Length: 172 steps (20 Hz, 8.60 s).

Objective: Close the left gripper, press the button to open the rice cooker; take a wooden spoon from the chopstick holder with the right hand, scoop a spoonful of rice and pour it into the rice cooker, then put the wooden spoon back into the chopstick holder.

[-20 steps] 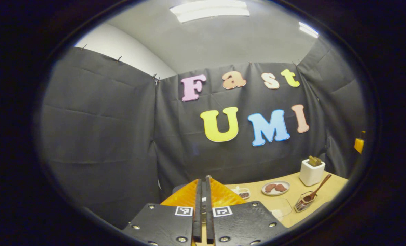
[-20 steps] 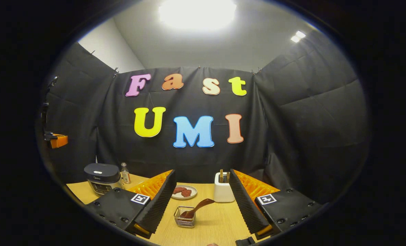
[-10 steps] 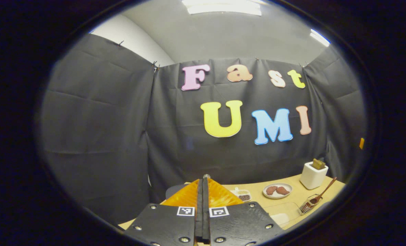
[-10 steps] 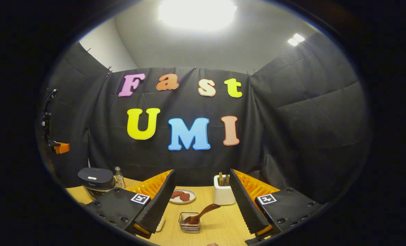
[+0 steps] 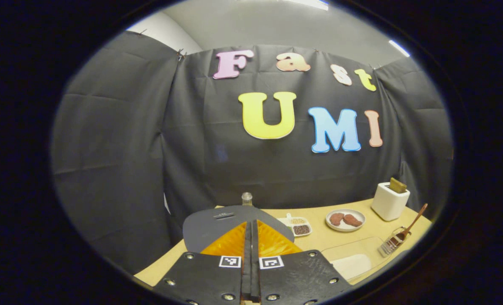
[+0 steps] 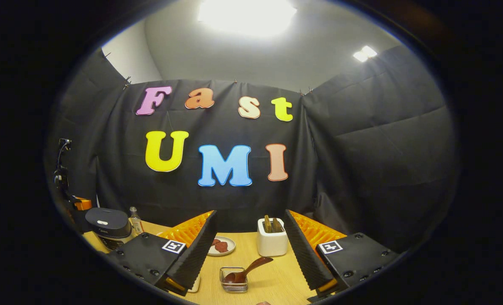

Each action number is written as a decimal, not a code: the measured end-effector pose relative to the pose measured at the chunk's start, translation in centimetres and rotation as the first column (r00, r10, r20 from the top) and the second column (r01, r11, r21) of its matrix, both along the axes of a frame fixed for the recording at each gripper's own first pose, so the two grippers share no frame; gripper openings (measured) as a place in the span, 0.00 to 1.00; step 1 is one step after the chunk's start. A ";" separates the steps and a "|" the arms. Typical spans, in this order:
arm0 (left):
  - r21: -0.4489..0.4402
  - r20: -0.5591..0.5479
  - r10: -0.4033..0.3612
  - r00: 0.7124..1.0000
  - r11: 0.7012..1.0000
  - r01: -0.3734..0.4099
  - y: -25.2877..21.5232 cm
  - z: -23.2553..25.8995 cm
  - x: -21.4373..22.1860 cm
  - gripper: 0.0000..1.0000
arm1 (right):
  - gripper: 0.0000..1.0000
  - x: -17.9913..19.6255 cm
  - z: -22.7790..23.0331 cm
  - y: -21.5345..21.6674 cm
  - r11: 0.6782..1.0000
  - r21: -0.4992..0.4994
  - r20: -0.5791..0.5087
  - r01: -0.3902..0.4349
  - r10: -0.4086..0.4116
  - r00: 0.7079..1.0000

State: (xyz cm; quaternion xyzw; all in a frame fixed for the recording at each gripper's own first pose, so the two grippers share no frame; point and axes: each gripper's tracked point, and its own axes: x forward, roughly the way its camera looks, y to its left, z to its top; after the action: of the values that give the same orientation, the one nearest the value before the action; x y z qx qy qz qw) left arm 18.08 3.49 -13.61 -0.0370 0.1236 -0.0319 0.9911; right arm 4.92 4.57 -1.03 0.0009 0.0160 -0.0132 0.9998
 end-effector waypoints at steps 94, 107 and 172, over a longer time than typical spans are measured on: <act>0.066 0.216 0.271 0.938 0.955 -0.290 12.7 11.6 -11.7 0.84 | 0.10 9.0 -11.5 7.9 0.979 0.158 -0.336 -0.126 0.173 0.926; 0.063 0.167 0.299 0.940 0.948 -0.313 17.0 8.3 -10.7 0.84 | 0.08 6.7 -16.3 21.7 0.920 -0.017 -0.362 -0.392 0.360 0.860; 0.094 0.162 0.387 0.908 0.910 -0.404 21.9 8.5 -14.2 0.84 | 0.10 9.4 -9.9 36.5 0.300 0.950 -0.201 -0.087 0.799 0.566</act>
State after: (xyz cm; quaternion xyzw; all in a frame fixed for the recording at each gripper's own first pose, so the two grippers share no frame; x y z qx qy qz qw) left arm 3.93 25.35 -5.14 0.0034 0.0456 0.1752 0.9835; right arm 14.28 41.10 -10.89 0.4976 0.3702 0.3034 0.7234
